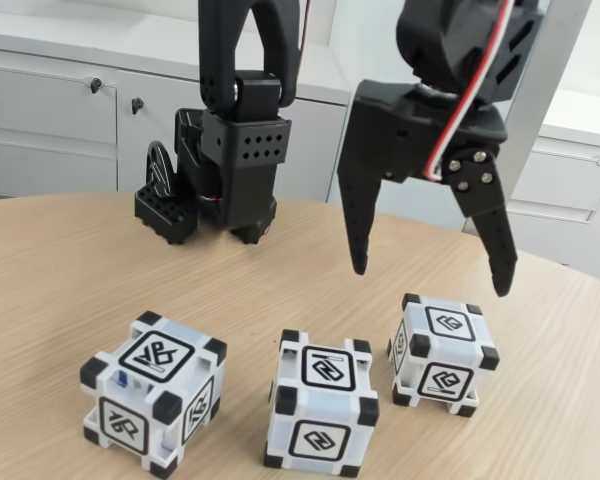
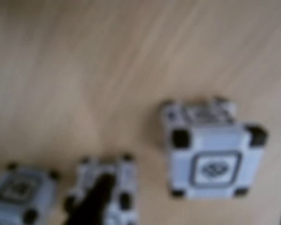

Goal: Stack cubes from left to right.

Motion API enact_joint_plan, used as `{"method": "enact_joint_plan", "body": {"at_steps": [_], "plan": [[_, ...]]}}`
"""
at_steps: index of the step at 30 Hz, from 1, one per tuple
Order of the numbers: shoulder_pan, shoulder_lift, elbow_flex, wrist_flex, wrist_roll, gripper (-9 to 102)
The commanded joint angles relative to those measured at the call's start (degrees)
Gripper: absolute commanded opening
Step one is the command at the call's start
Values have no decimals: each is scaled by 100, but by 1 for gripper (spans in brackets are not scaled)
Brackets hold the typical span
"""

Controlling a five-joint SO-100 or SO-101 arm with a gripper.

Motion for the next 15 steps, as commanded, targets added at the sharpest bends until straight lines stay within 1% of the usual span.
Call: {"method": "enact_joint_plan", "body": {"at_steps": [1,5,7,15], "plan": [[53,9,-105,-185,-132,40],[53,-9,-97,-896,18,40],[53,-9,-70,-1125,9,40],[-44,-18,-9,-1222,-237,40]]}}
